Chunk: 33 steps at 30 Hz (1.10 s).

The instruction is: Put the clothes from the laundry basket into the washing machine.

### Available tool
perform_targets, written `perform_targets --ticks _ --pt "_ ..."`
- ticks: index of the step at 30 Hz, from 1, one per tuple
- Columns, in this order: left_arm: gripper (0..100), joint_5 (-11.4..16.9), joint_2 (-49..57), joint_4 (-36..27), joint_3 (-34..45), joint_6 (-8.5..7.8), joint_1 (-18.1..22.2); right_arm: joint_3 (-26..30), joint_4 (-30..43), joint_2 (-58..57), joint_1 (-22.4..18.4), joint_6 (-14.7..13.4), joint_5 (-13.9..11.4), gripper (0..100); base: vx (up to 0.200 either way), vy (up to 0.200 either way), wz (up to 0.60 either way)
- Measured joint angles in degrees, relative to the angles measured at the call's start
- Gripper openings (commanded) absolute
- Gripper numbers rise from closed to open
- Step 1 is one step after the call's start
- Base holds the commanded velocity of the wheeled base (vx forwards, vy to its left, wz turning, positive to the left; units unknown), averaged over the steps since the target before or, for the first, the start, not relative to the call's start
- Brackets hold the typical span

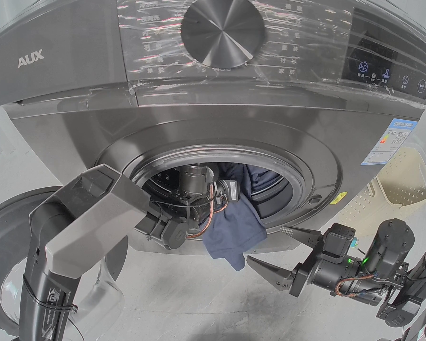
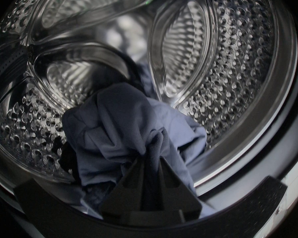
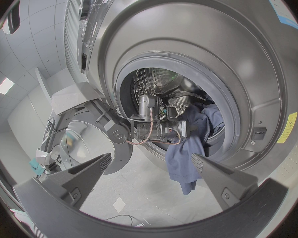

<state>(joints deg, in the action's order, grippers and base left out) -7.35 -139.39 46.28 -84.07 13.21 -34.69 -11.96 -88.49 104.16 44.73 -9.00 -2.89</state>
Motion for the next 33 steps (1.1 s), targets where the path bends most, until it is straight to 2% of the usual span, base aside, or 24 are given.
perform_targets --ticks 8,17,18,26,33 --pt "0 -4.2 -3.3 3.8 -11.4 1.61 1.3 -0.4 0.0 -0.4 0.4 -0.1 0.0 100 0.000 0.000 0.00" --pt "0 -6.3 -8.4 5.7 -22.8 1.89 2.3 -0.4 0.0 -0.6 0.5 -0.2 0.0 100 0.000 0.000 0.00" --pt "100 -6.4 -8.8 5.8 -23.0 1.89 2.3 -0.4 0.0 -0.6 0.5 -0.2 0.0 100 0.000 0.000 0.00" --pt "100 -6.1 -7.4 2.7 -15.1 2.22 1.2 -0.4 0.0 -0.5 0.5 -0.2 -0.1 100 0.000 0.000 0.00" --pt "100 -2.0 -4.0 -2.0 -4.8 2.24 -0.5 -0.5 0.0 -0.5 0.4 -0.2 -0.1 100 0.000 0.000 0.00"
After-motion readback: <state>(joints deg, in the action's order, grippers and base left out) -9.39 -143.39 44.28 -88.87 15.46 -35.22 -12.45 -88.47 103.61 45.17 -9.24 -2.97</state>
